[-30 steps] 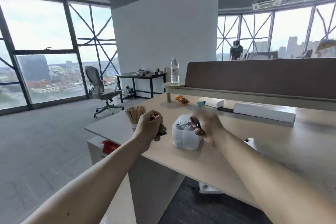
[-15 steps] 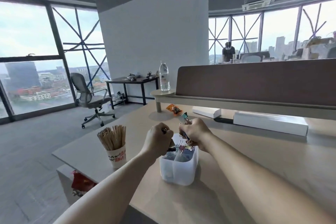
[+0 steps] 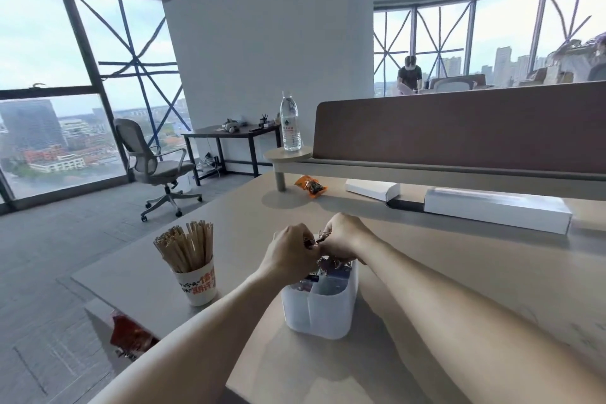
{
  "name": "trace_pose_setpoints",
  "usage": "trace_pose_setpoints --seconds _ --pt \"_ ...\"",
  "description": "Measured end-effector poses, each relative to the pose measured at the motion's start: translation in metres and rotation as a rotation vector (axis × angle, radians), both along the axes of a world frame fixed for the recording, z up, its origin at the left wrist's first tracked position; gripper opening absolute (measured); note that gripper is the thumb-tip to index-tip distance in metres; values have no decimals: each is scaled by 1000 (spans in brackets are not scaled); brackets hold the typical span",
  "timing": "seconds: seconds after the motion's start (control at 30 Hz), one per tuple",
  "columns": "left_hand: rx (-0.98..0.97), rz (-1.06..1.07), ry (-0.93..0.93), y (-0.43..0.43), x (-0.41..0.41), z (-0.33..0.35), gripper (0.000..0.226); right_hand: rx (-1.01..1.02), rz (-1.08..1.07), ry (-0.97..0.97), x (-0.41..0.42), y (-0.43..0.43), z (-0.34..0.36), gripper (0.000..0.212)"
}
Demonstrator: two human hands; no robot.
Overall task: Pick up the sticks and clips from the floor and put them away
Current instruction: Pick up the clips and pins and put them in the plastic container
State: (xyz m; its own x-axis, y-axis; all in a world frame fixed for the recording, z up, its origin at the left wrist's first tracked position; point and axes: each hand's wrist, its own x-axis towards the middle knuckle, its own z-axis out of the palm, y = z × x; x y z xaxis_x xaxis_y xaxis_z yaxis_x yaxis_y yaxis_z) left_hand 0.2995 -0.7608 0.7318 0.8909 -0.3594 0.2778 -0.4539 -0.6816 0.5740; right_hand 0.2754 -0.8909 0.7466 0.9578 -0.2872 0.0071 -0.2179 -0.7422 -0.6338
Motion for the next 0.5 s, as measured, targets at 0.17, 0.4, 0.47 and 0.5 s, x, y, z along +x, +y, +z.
trace_pose_setpoints --seconds 0.17,0.4,0.47,0.5 --pt "-14 -16 -7 5 -1 1 27 -13 7 -86 -8 -3 2 9" --pt "-42 -38 13 14 -9 10 53 37 104 -134 -19 -3 9 25" --pt "-42 -50 34 17 -12 11 55 47 136 -136 -20 -2 11 29" --pt "-58 -56 65 19 -12 11 53 58 150 -136 -22 -2 12 33"
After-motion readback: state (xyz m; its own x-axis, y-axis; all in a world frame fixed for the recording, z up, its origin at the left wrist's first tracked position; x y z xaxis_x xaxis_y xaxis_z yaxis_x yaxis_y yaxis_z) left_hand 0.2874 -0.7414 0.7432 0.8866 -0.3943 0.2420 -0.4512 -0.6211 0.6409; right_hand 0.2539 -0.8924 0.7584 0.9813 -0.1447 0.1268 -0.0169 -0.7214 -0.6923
